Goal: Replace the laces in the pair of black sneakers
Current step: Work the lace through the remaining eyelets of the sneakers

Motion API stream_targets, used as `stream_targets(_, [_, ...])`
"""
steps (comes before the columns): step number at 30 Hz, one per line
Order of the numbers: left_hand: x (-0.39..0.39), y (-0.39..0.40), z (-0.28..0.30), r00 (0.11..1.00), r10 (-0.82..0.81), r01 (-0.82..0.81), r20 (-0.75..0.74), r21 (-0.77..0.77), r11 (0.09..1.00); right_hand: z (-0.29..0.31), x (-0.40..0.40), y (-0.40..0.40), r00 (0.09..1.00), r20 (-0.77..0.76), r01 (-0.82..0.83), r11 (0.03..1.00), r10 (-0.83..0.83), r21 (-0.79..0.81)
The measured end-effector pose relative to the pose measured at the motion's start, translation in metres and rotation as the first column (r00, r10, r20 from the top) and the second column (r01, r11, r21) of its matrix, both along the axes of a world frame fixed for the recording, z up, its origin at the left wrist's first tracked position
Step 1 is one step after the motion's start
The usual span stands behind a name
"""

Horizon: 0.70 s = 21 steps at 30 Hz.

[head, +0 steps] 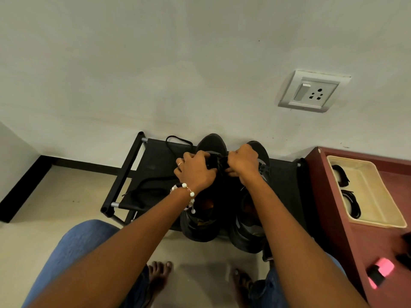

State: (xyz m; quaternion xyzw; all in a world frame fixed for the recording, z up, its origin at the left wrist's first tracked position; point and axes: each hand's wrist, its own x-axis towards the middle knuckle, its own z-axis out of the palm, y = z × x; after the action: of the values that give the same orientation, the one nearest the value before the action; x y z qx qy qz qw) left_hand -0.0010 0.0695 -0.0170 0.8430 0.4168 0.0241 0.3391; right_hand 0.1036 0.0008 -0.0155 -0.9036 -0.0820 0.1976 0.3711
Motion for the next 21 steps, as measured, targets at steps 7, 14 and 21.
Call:
stream_targets(7, [-0.017,-0.013,-0.007,0.945,0.328,-0.326,-0.025,-0.184,0.927,0.036,-0.007,-0.012,0.979,-0.136,0.189,0.919,-0.15,0.347])
stream_targets(14, [-0.014,-0.013,-0.013,0.945,0.328,-0.324,-0.007,-0.173,0.93,0.091,0.002,-0.034,0.964,-0.127,0.227,0.472,-0.235,0.852])
stream_targets(21, [-0.013,-0.013,-0.015,0.966,0.26,-0.254,0.017,-0.146,0.956,0.061,0.005,-0.029,0.909,0.397,-0.273,0.901,0.127,0.337])
